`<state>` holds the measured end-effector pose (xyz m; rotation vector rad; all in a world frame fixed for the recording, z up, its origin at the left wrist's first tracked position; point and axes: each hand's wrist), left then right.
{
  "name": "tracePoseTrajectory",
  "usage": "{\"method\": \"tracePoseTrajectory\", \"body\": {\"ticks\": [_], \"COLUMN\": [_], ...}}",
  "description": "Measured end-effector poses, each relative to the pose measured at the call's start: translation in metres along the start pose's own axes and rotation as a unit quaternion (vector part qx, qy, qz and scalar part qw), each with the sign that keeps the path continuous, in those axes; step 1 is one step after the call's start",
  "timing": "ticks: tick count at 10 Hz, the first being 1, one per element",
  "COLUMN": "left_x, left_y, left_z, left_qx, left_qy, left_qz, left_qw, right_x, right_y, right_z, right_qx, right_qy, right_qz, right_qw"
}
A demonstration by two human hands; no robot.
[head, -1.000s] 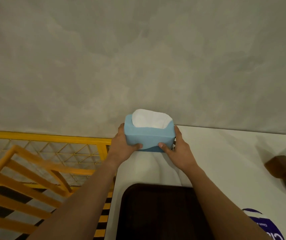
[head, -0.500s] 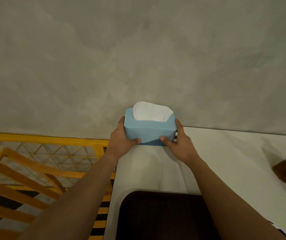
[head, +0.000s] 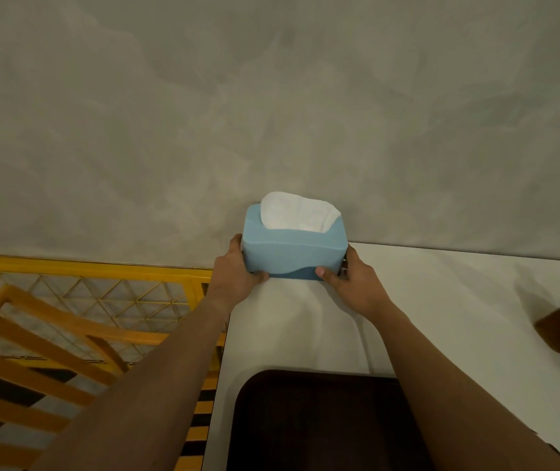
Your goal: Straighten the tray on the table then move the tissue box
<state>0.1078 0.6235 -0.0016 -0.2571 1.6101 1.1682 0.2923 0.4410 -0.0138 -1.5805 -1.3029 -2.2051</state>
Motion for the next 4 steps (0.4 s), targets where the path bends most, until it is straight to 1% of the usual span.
{"method": "tracePoseTrajectory", "body": {"ticks": [3,4], "left_x": [-0.0008,-0.0043], "left_y": [-0.0016,0.0012], "left_z": [-0.0019,-0.0016], "left_qx": [0.008,0.037], "left_qy": [0.020,0.030], "left_qz": [0.020,0.024], "left_qw": [1.000,0.999], "right_x": [0.0044,0.0091], "right_y": [0.0004,0.0043], "right_z": [-0.0047,-0.0015], "right_qx": [0.005,0.022], "right_qy": [0.000,0.000], "right_qz": [0.006,0.001], "right_qw": [1.000,1.000]}}
Point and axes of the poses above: each hand's wrist, its own z-axis towards the middle knuckle, its own y-axis out of the back of the hand, x = y × z, and after that the axes turned 3 degrees about -x, right-handed
